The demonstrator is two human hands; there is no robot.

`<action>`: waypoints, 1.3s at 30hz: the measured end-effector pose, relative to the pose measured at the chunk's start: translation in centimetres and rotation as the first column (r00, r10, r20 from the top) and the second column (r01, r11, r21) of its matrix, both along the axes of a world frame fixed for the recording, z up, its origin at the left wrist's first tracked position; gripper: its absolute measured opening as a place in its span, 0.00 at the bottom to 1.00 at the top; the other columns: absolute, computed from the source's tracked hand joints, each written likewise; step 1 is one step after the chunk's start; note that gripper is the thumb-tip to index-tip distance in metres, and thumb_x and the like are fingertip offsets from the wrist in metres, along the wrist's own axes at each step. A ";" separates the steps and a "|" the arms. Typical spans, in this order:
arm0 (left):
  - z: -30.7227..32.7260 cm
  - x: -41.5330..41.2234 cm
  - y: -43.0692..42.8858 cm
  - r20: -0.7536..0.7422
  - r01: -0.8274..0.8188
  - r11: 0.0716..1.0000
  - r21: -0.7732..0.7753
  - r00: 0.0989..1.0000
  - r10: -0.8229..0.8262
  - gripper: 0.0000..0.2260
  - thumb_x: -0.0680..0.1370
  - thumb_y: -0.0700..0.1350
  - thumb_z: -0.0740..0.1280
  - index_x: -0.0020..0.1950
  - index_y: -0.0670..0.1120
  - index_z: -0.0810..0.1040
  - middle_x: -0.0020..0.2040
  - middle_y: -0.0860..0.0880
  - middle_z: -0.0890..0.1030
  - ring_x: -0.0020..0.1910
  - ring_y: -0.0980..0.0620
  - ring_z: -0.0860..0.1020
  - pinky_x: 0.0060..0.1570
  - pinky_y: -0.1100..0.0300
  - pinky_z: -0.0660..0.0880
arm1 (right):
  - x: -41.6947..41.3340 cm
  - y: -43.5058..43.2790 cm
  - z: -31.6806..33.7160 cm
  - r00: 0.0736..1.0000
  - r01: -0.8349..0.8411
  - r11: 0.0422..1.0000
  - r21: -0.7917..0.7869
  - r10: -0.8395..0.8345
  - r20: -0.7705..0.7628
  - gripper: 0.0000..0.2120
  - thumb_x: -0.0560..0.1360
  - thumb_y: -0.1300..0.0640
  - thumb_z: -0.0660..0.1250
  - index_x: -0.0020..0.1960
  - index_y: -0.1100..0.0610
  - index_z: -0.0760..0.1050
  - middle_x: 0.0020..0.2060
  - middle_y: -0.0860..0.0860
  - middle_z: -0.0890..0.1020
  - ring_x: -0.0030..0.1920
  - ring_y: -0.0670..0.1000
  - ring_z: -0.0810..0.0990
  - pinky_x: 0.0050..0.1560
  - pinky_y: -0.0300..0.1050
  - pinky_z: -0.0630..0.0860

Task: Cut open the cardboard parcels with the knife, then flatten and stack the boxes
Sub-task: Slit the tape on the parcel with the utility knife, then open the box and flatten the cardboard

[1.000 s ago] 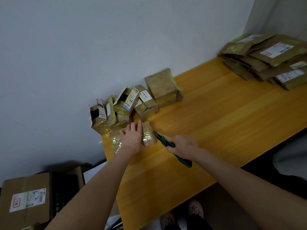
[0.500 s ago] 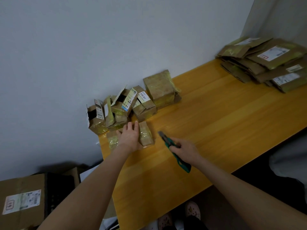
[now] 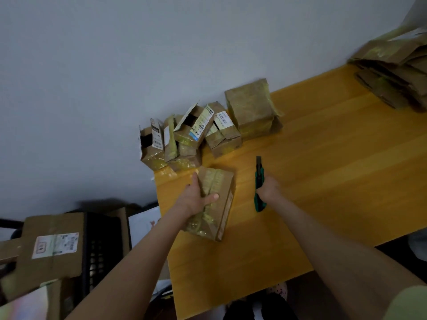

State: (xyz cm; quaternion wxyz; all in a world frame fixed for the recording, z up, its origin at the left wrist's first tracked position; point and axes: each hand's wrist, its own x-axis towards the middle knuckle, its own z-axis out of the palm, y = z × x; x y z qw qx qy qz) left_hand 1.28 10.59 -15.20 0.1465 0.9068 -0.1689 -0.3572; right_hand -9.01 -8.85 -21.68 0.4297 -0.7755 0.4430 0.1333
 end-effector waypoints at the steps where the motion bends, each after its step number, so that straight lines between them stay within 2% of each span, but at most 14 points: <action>1: 0.0 0.0 0.0 0.001 0.010 1.000 0.002 1.000 -0.010 0.49 0.74 0.60 0.68 0.79 0.45 0.37 0.74 0.39 0.65 0.70 0.40 0.67 0.67 0.48 0.68 | 0.3 0.0 -0.1 0.999 -0.025 1.000 -0.018 0.025 -0.020 0.24 0.79 0.66 0.62 0.73 0.60 0.62 0.62 0.61 0.76 0.59 0.61 0.77 0.55 0.53 0.78; 3: 0.1 -0.2 0.0 0.005 0.017 1.000 0.006 1.000 -0.017 0.48 0.75 0.59 0.68 0.78 0.44 0.36 0.74 0.38 0.65 0.69 0.40 0.68 0.66 0.48 0.68 | 0.7 -0.1 0.4 0.996 -0.083 0.993 -0.079 0.081 -0.026 0.23 0.80 0.63 0.61 0.74 0.60 0.62 0.61 0.60 0.76 0.58 0.60 0.77 0.54 0.52 0.78; 5: 0.2 -0.7 -0.2 0.019 0.002 1.000 -0.001 1.000 -0.002 0.48 0.76 0.58 0.67 0.78 0.43 0.35 0.74 0.38 0.64 0.69 0.39 0.68 0.66 0.48 0.68 | 0.8 0.2 1.7 0.993 -0.096 0.988 -0.120 0.103 0.053 0.25 0.81 0.54 0.60 0.76 0.58 0.60 0.65 0.58 0.74 0.61 0.58 0.76 0.56 0.50 0.77; 8: 0.7 -2.3 -0.5 0.071 -0.021 0.999 -0.036 0.997 0.024 0.45 0.78 0.57 0.66 0.78 0.44 0.35 0.73 0.35 0.62 0.68 0.37 0.69 0.65 0.47 0.68 | 1.0 2.1 4.6 0.982 -0.023 0.995 0.099 0.004 0.187 0.34 0.78 0.39 0.60 0.76 0.59 0.60 0.70 0.57 0.70 0.65 0.58 0.73 0.63 0.51 0.73; 10: 0.8 -3.1 -0.7 0.095 -0.016 0.999 -0.044 0.995 0.021 0.44 0.78 0.57 0.65 0.78 0.46 0.36 0.71 0.35 0.63 0.65 0.36 0.71 0.63 0.48 0.69 | 0.8 4.2 5.1 0.991 -0.088 0.975 0.204 0.065 0.118 0.35 0.76 0.36 0.61 0.72 0.60 0.65 0.64 0.57 0.75 0.57 0.58 0.79 0.58 0.54 0.77; 13: 1.1 -3.0 -0.7 0.133 -0.001 1.000 0.001 0.991 0.001 0.44 0.77 0.58 0.66 0.79 0.48 0.37 0.69 0.36 0.66 0.64 0.38 0.73 0.62 0.48 0.70 | 0.2 6.9 4.8 0.991 -0.122 0.963 0.240 0.103 0.088 0.25 0.79 0.42 0.60 0.63 0.62 0.72 0.51 0.57 0.81 0.46 0.56 0.83 0.46 0.51 0.82; 16: 1.5 -2.6 -0.8 0.238 0.050 0.990 0.135 0.968 -0.081 0.43 0.77 0.58 0.66 0.79 0.48 0.40 0.67 0.40 0.70 0.60 0.41 0.75 0.54 0.48 0.75 | 0.3 7.8 5.2 0.984 -0.173 0.984 0.051 0.170 0.055 0.19 0.81 0.45 0.56 0.51 0.60 0.75 0.41 0.53 0.81 0.36 0.53 0.83 0.42 0.49 0.82; 19: 2.0 -3.1 -1.4 0.342 0.089 0.955 0.282 0.921 -0.186 0.41 0.78 0.56 0.65 0.79 0.44 0.43 0.71 0.42 0.66 0.59 0.42 0.77 0.44 0.53 0.73 | 0.5 8.1 5.1 0.980 -0.196 0.979 -0.061 0.198 0.030 0.20 0.81 0.45 0.56 0.44 0.60 0.77 0.39 0.54 0.82 0.37 0.55 0.83 0.44 0.51 0.82; 21: 2.1 -3.4 -2.1 0.359 0.100 0.934 0.342 0.905 -0.228 0.39 0.79 0.54 0.64 0.79 0.40 0.44 0.73 0.41 0.63 0.60 0.42 0.76 0.45 0.53 0.74 | 0.5 8.2 5.1 0.977 -0.209 0.974 -0.083 0.212 0.020 0.20 0.82 0.46 0.56 0.39 0.58 0.74 0.38 0.54 0.82 0.37 0.55 0.83 0.43 0.51 0.81; 24: 2.3 -3.4 -3.1 0.350 0.106 0.923 0.371 0.904 -0.245 0.35 0.81 0.47 0.62 0.78 0.35 0.46 0.72 0.39 0.64 0.63 0.42 0.74 0.51 0.54 0.75 | 0.6 8.1 5.1 0.978 -0.207 0.976 -0.062 0.208 0.006 0.20 0.82 0.46 0.56 0.41 0.59 0.75 0.38 0.55 0.83 0.34 0.54 0.83 0.40 0.48 0.81; 27: 2.8 -2.7 -3.1 0.325 0.121 0.941 0.316 0.918 -0.227 0.28 0.81 0.43 0.60 0.76 0.33 0.53 0.68 0.39 0.71 0.64 0.42 0.74 0.52 0.55 0.74 | 0.5 7.8 5.2 0.981 -0.191 0.981 -0.018 0.192 0.012 0.19 0.82 0.47 0.56 0.42 0.60 0.74 0.37 0.55 0.82 0.26 0.50 0.80 0.29 0.42 0.75; 32: 4.2 -1.1 -1.4 0.227 0.216 0.955 0.203 0.938 -0.260 0.14 0.81 0.44 0.59 0.63 0.37 0.70 0.56 0.40 0.78 0.55 0.41 0.77 0.46 0.55 0.72 | 0.0 7.6 5.4 0.985 -0.171 0.985 0.037 0.170 0.035 0.19 0.82 0.48 0.56 0.48 0.62 0.76 0.40 0.56 0.83 0.31 0.53 0.83 0.37 0.46 0.80; 36: 4.0 -0.1 0.0 0.159 0.248 0.967 0.064 0.954 -0.255 0.07 0.81 0.42 0.59 0.53 0.39 0.73 0.49 0.40 0.78 0.48 0.42 0.76 0.44 0.54 0.72 | -0.2 7.3 5.6 0.987 -0.158 0.986 0.043 0.157 0.036 0.19 0.82 0.48 0.56 0.50 0.62 0.76 0.37 0.53 0.80 0.27 0.50 0.80 0.30 0.42 0.76; 39: 4.1 -0.1 0.9 0.142 0.235 0.972 0.002 0.962 -0.233 0.04 0.80 0.40 0.58 0.45 0.43 0.69 0.41 0.45 0.73 0.42 0.45 0.73 0.40 0.56 0.68 | -0.3 7.3 5.6 0.991 -0.124 0.987 0.098 0.118 0.062 0.18 0.82 0.48 0.57 0.53 0.63 0.75 0.39 0.55 0.81 0.28 0.51 0.81 0.33 0.46 0.80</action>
